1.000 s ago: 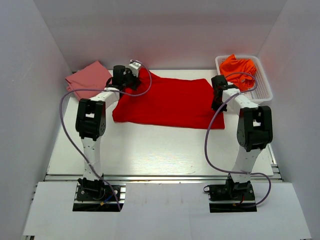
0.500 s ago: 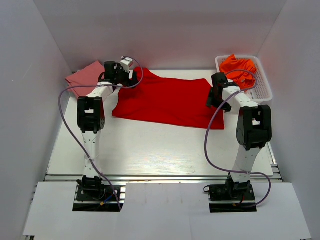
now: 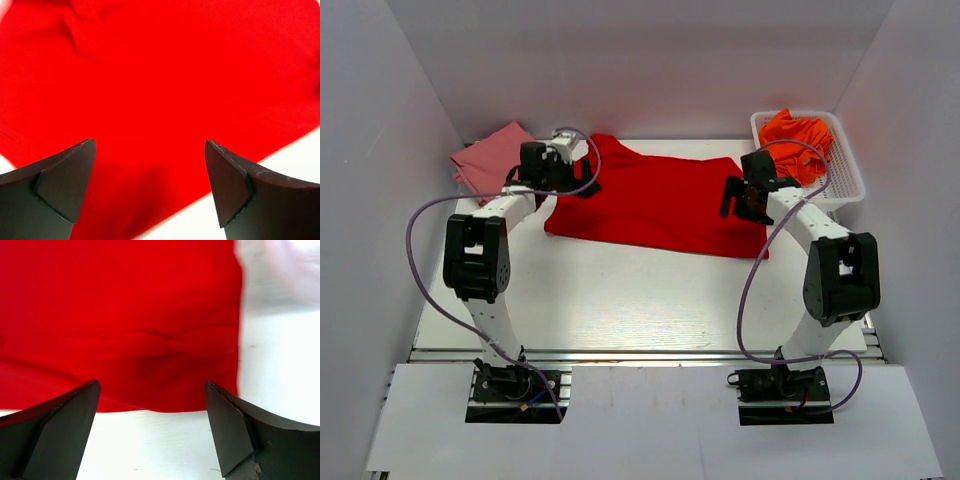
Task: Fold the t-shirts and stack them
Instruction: Fold the flattened tshirt in 1/3 of the way
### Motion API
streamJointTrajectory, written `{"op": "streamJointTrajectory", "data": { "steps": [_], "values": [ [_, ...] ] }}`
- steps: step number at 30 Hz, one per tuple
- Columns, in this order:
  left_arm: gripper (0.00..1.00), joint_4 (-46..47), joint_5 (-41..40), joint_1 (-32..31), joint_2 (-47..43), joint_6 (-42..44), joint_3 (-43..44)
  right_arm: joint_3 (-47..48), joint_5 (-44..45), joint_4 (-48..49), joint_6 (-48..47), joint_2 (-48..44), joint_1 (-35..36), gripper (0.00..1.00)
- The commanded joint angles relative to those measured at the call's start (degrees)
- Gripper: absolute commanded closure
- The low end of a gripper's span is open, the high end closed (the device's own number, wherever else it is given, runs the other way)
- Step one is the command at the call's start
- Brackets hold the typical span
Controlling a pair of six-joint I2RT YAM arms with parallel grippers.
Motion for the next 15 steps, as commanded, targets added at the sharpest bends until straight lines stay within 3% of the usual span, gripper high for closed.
{"op": "streamJointTrajectory", "data": {
  "steps": [1, 5, 10, 15],
  "values": [
    [0.00, 4.1, 2.7, -0.3, -2.0, -6.3, -7.3, -1.6, -7.8, 4.2, -2.4, 1.0, 0.0, 0.10],
    [0.00, -0.1, 4.6, 0.2, -1.2, -6.5, -8.4, 1.2, -6.6, 4.0, -1.0, 6.9, -0.4, 0.10],
    [0.00, -2.5, -1.8, 0.8, 1.1, -7.0, -11.9, 6.5, -3.5, 5.1, 0.9, 14.7, -1.5, 0.10],
    [0.00, -6.3, -6.5, 1.3, 2.5, -7.7, -11.4, 11.5, -6.4, 3.9, 0.8, 20.1, -2.6, 0.10]
  ]
}}
